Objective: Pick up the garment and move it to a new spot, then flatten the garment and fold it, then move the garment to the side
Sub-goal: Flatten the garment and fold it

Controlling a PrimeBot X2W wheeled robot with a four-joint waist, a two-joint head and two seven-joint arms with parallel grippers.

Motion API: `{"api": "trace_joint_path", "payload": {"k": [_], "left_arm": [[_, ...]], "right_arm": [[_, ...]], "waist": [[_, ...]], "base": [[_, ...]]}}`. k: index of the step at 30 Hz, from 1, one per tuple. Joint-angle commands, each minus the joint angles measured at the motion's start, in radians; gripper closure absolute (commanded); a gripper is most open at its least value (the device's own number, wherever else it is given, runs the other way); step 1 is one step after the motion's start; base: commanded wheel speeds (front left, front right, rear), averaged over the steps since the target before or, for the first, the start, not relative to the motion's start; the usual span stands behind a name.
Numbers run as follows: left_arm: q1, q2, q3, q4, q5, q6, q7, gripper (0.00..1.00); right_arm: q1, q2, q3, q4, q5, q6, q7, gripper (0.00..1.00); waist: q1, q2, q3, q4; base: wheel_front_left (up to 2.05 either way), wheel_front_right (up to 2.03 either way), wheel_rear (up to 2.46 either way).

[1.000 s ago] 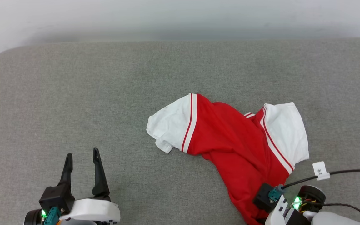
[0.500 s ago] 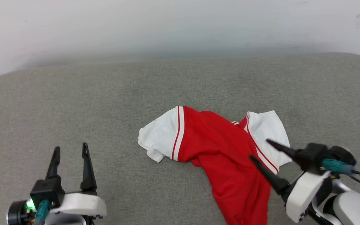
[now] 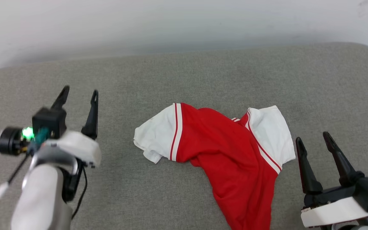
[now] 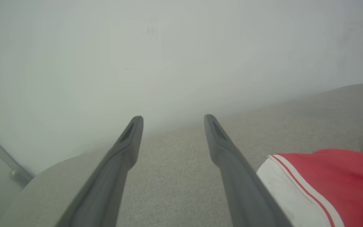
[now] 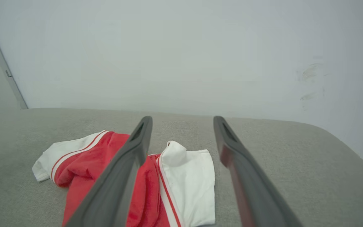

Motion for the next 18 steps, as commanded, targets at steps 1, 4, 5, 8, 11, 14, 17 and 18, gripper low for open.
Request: {"api": "trace_joint_path", "payload": {"k": [1, 4, 5, 8, 11, 14, 17, 18], "left_arm": [[-0.040, 0.014, -0.011, 0.017, -0.013, -0.016, 0.031, 0.00], [-0.128, 0.048, -0.057, 0.047, -0.038, -0.043, 0.127, 0.00], [-0.157, 0.062, -0.075, 0.059, -0.052, -0.049, 0.165, 0.00], [-0.237, 0.105, -0.160, 0.086, -0.117, -0.056, 0.292, 0.00], [-0.320, 0.172, -0.293, 0.085, -0.238, -0.057, 0.445, 0.00], [-0.405, 0.255, -0.453, 0.066, -0.337, -0.057, 0.576, 0.00], [-0.485, 0.313, -0.573, 0.065, -0.466, -0.057, 0.715, 0.00], [-0.519, 0.332, -0.603, 0.065, -0.499, -0.057, 0.750, 0.00]], "right_arm": [[0.017, 0.019, -0.012, -0.003, -0.018, 0.000, -0.017, 0.00], [0.037, 0.048, -0.023, 0.004, -0.050, 0.000, -0.039, 0.00], [0.040, 0.054, -0.024, 0.007, -0.055, 0.000, -0.043, 0.00], [0.035, 0.066, -0.019, 0.011, -0.075, 0.000, -0.050, 0.00], [0.018, 0.073, -0.010, 0.013, -0.093, 0.000, -0.052, 0.00], [-0.004, 0.075, 0.004, 0.009, -0.103, 0.000, -0.053, 0.00], [-0.020, 0.074, 0.020, -0.001, -0.108, 0.000, -0.053, 0.00], [-0.029, 0.074, 0.025, -0.004, -0.107, 0.000, -0.053, 0.00]], "waist": [[0.0001, -0.0001, 0.016, -0.008], [0.0001, -0.0001, 0.037, -0.016], [0.0001, -0.0001, 0.043, -0.018], [0.0001, -0.0001, 0.062, -0.027], [0.0001, -0.0001, 0.083, -0.036], [0.0001, -0.0001, 0.106, -0.044], [0.0001, -0.0001, 0.132, -0.054], [0.0001, -0.0001, 0.142, -0.057]], "base": [[0.00, 0.00, 0.00], [0.00, 0.00, 0.00], [0.00, 0.00, 0.00], [0.00, 0.00, 0.00], [0.00, 0.00, 0.00], [0.00, 0.00, 0.00], [0.00, 0.00, 0.00], [0.00, 0.00, 0.00]]}}
